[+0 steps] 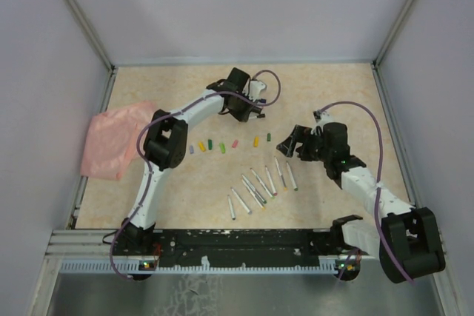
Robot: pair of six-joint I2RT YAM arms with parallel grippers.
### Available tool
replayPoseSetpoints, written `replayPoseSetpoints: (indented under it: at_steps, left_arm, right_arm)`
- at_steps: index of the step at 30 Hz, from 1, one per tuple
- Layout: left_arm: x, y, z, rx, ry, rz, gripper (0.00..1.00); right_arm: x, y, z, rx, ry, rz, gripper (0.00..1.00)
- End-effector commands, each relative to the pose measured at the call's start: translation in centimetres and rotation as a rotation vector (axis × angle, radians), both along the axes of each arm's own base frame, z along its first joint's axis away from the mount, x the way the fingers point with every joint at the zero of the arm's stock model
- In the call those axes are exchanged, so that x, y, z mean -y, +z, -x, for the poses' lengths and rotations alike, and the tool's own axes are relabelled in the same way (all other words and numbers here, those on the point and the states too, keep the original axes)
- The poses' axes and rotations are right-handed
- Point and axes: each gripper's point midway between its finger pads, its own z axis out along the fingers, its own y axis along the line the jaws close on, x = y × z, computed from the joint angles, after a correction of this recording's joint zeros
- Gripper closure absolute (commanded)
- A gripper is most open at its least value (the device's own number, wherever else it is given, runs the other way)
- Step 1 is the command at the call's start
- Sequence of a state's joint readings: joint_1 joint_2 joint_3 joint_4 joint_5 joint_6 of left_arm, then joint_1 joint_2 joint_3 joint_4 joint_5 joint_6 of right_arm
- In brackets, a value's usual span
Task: Open the pen caps
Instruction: Pick up the pen from the center of the board.
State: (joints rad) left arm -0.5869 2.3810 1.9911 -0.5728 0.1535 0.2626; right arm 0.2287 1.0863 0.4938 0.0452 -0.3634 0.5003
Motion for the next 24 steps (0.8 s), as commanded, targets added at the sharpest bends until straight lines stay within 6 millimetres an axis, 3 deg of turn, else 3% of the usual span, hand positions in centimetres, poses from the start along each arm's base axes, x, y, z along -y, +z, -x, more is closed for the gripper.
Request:
replayPoseSetpoints:
  at_steps: [1,10,17,24]
  left_arm:
    - [0.6,-0.7,0.3,-0.003,-0.020,-0.005,0.73]
    - [0.7,-0.3,2.3,-0.021,-0.109,0.002,0.96]
    - [0.0,1.9,3.2,-0.003,-0.099,0.013,1.00]
    - [0.1,5.9,3.9,0.036,-0.040,0.114,1.00]
  right_arm:
    - [-0.1,3.5,-2.1,0.120,-0.002,-0.023,0.12]
    - [-0.3,3.5,-1.8,0.120,0.006,-0.037,0.12]
    - [-0.4,3.7,-1.4,0.124,0.011,-0.055,0.13]
    - [-0.7,4.2,-0.7,0.133,0.028,-0.085,0.15]
